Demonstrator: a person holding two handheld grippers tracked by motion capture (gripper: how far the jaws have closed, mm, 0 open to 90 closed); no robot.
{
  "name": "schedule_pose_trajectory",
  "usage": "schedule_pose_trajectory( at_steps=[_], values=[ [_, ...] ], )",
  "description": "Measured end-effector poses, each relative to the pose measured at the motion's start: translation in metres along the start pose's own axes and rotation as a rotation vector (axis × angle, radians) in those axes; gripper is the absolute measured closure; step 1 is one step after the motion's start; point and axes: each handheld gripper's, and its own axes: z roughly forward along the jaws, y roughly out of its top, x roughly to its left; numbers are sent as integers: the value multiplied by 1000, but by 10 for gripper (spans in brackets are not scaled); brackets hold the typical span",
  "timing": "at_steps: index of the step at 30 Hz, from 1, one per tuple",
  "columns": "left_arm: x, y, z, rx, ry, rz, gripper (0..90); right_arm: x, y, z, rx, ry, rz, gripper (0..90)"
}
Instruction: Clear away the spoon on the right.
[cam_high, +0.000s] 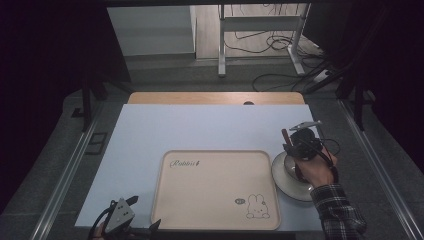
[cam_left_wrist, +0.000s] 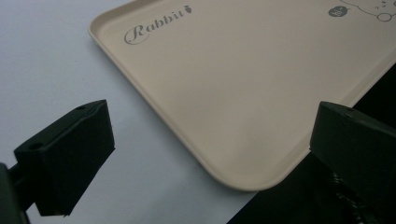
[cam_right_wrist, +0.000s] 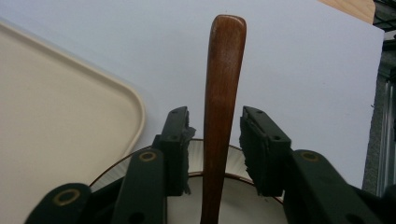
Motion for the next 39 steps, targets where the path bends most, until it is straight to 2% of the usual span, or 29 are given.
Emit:
schedule_pose_trajectory(
  at_steps=[4,7,11,19,33,39],
  values=[
    [0,0,0,2,0,2,0,-1,3,2,14,6,0,683],
    [0,0,0,2,0,4,0,-2,4,4,25,12,10,763],
    [0,0,0,4,-2,5,0,-3,5,3,32,14,12,773],
    [0,0,0,7,-2,7,0,-2,10,-4,36,59,15,777],
    [-1,1,2,20,-9,14,0,4,30,-29,49,87,-55,778],
    [-1,1,3,23,-11,16,0,6,40,-39,77,89,-88,778]
  ],
)
